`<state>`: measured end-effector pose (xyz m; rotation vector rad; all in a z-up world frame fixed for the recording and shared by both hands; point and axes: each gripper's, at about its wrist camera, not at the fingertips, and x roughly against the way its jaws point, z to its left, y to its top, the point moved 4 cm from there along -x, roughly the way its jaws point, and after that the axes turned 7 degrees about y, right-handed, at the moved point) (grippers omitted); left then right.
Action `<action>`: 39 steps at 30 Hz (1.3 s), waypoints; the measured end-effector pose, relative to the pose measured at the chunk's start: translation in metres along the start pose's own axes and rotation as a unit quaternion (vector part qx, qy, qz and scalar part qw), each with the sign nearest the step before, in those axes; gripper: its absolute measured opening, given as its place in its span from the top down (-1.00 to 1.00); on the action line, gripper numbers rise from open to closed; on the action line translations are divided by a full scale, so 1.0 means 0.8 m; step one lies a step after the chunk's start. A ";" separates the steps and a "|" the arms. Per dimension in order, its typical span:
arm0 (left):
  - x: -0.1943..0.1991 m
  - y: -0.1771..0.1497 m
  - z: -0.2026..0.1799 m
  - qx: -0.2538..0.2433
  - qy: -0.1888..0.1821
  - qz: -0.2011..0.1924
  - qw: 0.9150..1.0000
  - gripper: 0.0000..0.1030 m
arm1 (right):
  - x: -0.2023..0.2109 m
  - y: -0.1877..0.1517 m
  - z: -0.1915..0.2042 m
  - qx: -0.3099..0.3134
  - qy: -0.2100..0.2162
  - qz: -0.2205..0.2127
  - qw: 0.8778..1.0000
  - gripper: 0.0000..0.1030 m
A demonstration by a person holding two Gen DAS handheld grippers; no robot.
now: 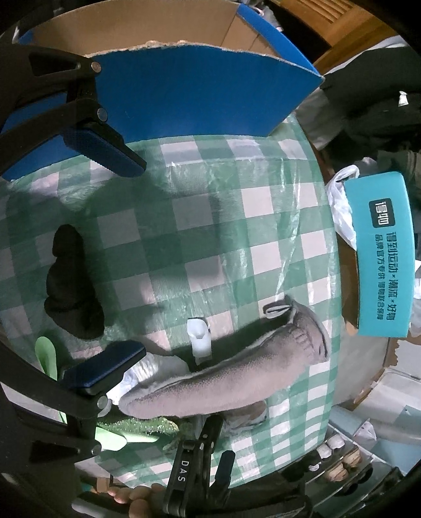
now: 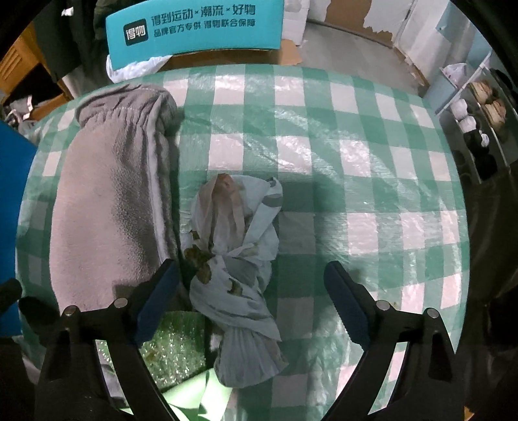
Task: Organize soft objects
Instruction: 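Move the right tool toward the white-grey knotted cloth bundle, then close the right gripper on the knotted cloth bundle and lift it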
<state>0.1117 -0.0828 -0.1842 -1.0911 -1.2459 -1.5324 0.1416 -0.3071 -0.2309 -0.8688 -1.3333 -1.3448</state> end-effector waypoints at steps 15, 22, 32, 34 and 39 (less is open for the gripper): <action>-0.006 0.001 0.002 0.001 -0.011 0.005 1.000 -0.98 | -0.020 -0.008 -0.003 0.006 -0.008 0.025 1.000 0.19; 0.001 -0.007 0.005 0.001 -0.014 0.003 1.000 -0.98 | -0.007 -0.016 -0.007 -0.002 -0.011 0.018 1.000 0.20; 0.010 -0.028 0.006 -0.001 -0.026 0.004 1.000 -0.98 | 0.024 -0.029 -0.002 -0.016 -0.003 0.011 1.000 0.21; 0.011 -0.033 0.005 -0.002 -0.026 0.005 1.000 -0.98 | 0.031 -0.035 0.002 -0.016 -0.002 0.010 1.000 0.21; 0.010 -0.047 -0.003 -0.011 -0.029 0.008 1.000 -0.98 | 0.049 -0.048 0.008 -0.015 -0.001 0.002 1.000 0.21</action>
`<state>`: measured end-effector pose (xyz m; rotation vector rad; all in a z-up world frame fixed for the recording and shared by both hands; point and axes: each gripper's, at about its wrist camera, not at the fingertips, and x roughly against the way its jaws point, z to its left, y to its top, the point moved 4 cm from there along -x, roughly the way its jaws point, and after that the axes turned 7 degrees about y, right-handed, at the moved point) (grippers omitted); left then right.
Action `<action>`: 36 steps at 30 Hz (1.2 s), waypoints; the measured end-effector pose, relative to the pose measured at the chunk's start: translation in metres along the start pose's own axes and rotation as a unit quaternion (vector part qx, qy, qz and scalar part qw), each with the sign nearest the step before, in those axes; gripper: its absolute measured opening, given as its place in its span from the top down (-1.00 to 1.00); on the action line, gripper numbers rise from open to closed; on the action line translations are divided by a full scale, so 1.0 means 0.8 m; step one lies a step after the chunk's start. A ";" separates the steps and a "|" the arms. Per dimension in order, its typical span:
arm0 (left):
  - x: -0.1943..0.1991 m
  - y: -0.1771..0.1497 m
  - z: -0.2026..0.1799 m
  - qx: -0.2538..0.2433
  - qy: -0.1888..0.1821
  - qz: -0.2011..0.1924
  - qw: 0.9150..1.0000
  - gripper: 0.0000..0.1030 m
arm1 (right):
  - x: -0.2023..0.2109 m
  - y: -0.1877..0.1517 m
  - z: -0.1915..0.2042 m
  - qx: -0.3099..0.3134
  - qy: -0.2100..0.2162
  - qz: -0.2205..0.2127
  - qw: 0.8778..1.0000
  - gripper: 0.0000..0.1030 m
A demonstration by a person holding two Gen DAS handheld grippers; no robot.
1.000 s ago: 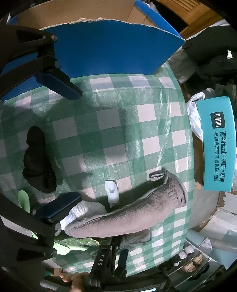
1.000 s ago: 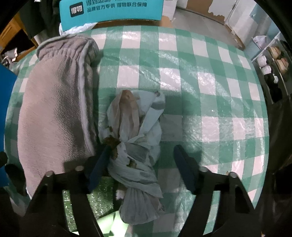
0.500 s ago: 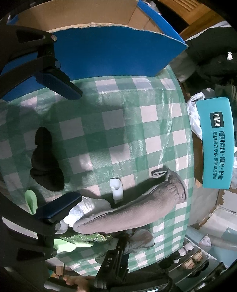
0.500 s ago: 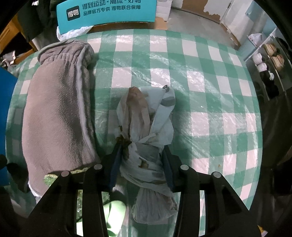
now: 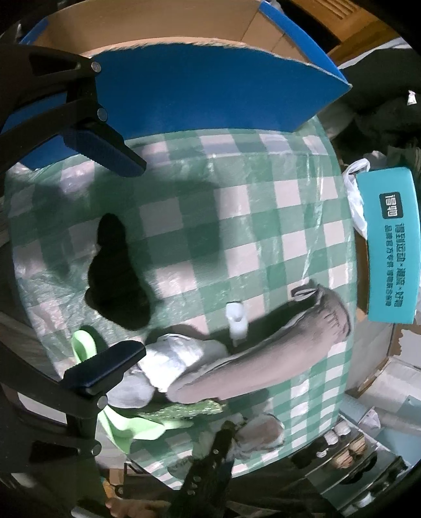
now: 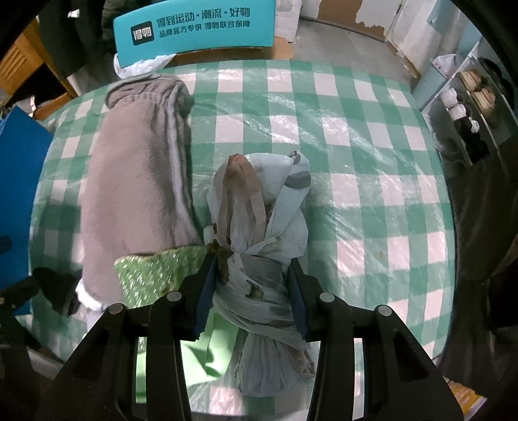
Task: Organize soft objects
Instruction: 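Close the right gripper on the knotted cloth bundle and lift it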
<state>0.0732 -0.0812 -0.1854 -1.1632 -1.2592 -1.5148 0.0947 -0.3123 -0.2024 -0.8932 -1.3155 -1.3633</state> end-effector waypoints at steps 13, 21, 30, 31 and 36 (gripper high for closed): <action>-0.024 -0.022 -0.018 -0.031 0.013 0.015 0.999 -0.98 | 0.035 -0.014 0.024 0.013 0.016 -0.021 1.000 0.21; -0.048 -0.027 -0.022 -0.039 0.015 0.030 0.999 -0.98 | 0.035 -0.017 0.026 0.012 0.023 -0.022 0.999 0.20; -0.065 -0.025 -0.022 -0.035 0.015 0.035 0.999 -0.54 | 0.030 -0.016 0.025 0.011 0.028 -0.019 0.999 0.20; -0.065 -0.025 -0.022 -0.035 0.015 0.033 0.999 -0.51 | 0.029 -0.016 0.026 0.011 0.029 -0.018 0.999 0.20; -0.065 -0.022 -0.031 -0.040 0.007 0.023 0.999 -0.19 | 0.030 -0.014 0.025 0.011 0.030 -0.019 0.999 0.20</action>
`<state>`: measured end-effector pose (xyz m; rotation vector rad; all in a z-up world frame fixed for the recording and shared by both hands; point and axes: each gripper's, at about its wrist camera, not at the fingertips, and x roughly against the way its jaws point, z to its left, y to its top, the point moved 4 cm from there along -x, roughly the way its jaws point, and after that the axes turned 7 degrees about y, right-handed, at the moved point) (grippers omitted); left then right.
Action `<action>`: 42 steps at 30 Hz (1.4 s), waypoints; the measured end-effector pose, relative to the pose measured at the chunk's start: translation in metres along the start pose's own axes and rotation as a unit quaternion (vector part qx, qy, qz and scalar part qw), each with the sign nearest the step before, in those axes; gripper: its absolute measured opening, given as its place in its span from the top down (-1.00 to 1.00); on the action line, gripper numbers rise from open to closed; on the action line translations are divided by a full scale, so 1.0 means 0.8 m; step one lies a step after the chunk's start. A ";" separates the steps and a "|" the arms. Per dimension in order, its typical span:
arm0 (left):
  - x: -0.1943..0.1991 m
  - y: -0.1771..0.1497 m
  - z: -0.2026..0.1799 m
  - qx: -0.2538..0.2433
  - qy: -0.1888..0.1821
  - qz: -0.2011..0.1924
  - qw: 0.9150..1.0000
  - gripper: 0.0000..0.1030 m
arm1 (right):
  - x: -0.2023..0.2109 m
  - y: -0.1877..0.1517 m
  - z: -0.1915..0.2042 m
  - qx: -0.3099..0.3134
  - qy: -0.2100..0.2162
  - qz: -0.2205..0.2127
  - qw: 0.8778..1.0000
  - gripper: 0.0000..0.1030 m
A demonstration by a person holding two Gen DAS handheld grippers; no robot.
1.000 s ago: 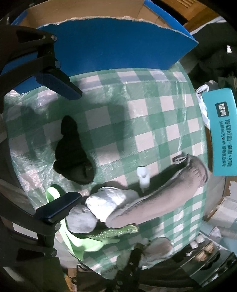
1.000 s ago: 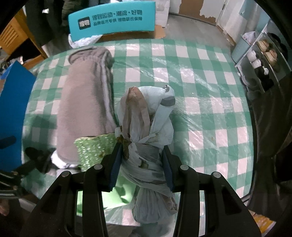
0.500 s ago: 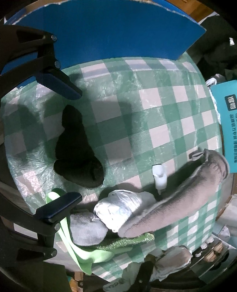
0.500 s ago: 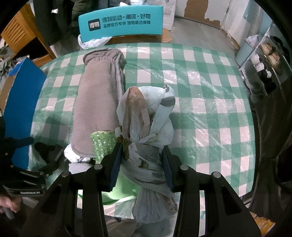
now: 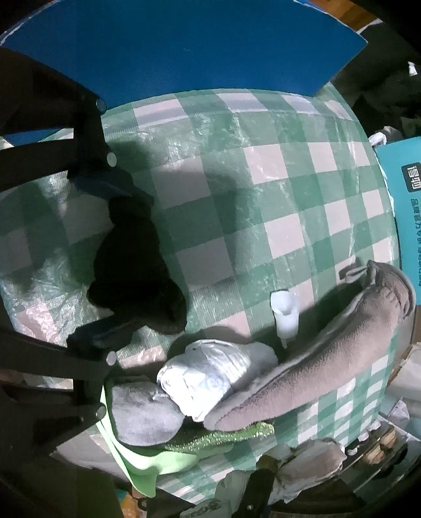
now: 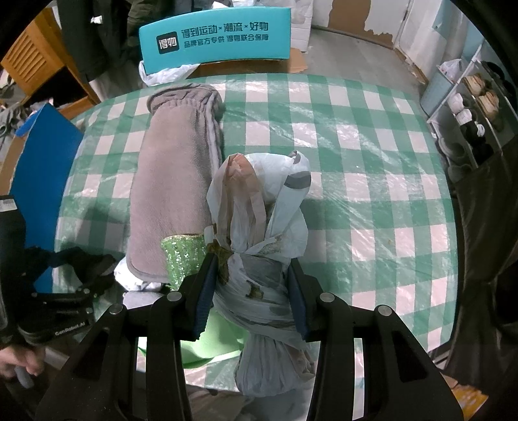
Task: Organize soft objects
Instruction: 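Close the right gripper on the knotted cloth bundle and lift it, then carry the knotted bundle with the right gripper over the cardboard box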
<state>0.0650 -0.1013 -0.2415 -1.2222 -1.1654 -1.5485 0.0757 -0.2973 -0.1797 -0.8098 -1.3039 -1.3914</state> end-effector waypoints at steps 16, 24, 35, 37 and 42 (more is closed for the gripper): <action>0.057 0.010 0.008 0.007 0.022 -0.042 0.999 -0.12 | 0.023 0.006 0.017 0.014 0.009 -0.023 1.000 0.20; 0.091 0.016 0.016 0.015 0.026 -0.074 0.997 -0.12 | 0.036 0.007 0.024 0.025 0.013 -0.034 0.999 0.20; 0.131 0.022 0.032 0.030 0.030 -0.116 0.992 -0.12 | 0.059 0.011 0.041 0.043 0.021 -0.055 0.997 0.20; 0.138 0.022 0.035 0.034 0.032 -0.122 0.991 -0.12 | 0.063 0.013 0.047 0.048 0.023 -0.060 0.997 0.20; 0.148 0.023 0.043 0.040 0.032 -0.131 0.990 -0.12 | 0.072 0.016 0.061 0.060 0.029 -0.067 0.996 0.20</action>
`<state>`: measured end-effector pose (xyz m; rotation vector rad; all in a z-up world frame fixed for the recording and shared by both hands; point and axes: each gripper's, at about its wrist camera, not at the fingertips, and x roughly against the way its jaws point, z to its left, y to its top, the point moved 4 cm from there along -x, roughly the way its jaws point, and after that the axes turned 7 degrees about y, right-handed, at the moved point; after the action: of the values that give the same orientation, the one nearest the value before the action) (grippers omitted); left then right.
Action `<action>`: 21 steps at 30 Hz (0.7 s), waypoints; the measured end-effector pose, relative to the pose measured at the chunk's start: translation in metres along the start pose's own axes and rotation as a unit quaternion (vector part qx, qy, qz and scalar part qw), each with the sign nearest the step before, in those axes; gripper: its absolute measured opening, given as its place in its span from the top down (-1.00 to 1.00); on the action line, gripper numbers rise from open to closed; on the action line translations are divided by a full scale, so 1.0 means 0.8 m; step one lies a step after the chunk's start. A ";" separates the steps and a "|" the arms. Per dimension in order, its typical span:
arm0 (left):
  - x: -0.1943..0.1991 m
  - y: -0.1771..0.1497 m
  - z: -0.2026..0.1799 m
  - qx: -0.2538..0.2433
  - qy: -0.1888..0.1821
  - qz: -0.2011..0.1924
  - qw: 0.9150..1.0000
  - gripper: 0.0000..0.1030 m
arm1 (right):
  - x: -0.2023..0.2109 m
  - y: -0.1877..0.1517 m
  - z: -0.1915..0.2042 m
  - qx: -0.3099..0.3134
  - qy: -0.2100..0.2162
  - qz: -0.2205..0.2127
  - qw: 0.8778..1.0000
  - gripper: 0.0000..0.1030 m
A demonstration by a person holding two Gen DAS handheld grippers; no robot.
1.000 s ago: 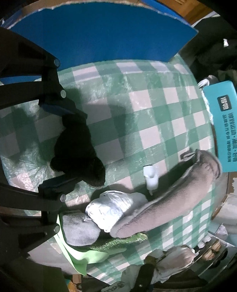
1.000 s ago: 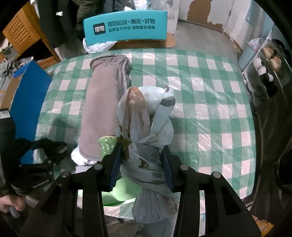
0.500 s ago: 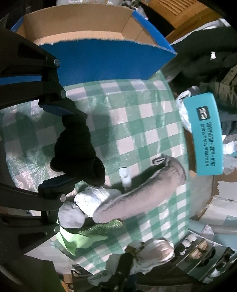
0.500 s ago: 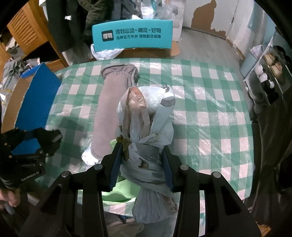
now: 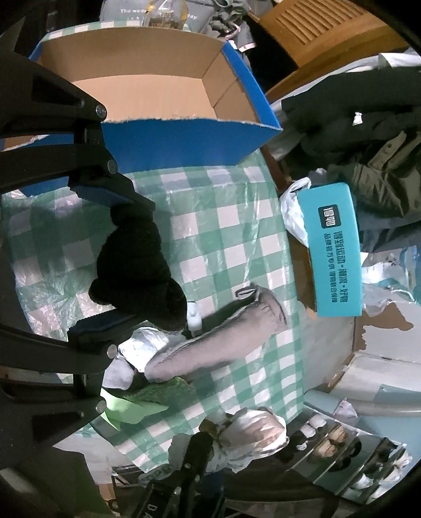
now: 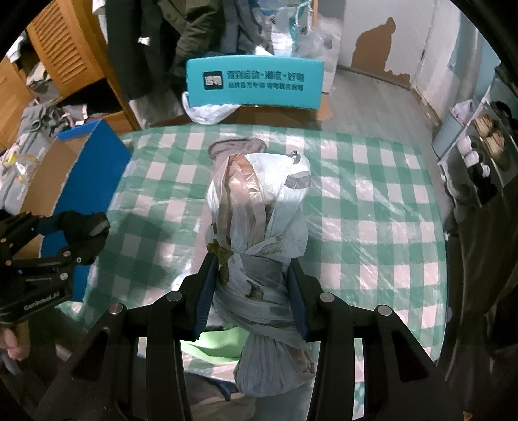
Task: Organize soft objects
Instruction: 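Carry the knotted bundle with the right gripper over the cardboard box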
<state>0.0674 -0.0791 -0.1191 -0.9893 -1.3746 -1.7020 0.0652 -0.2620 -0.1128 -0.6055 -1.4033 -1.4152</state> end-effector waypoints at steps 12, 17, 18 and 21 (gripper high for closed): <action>0.017 0.002 0.026 0.021 0.008 -0.011 1.000 -0.12 | 0.009 0.016 0.037 0.027 0.018 -0.012 0.999 0.20; 0.022 0.001 0.036 0.027 0.014 -0.016 0.999 -0.12 | 0.010 0.023 0.058 0.042 0.027 -0.015 0.999 0.20; 0.024 0.001 0.038 0.029 0.015 -0.016 0.999 -0.12 | 0.010 0.026 0.064 0.046 0.029 -0.016 0.998 0.20; 0.029 0.001 0.047 0.035 0.016 -0.020 0.999 -0.12 | 0.008 0.030 0.075 0.054 0.035 -0.016 0.998 0.20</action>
<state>0.0622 -0.0440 -0.0934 -0.8974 -1.4322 -1.6812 0.0662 -0.2035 -0.0849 -0.4630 -1.4292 -1.3627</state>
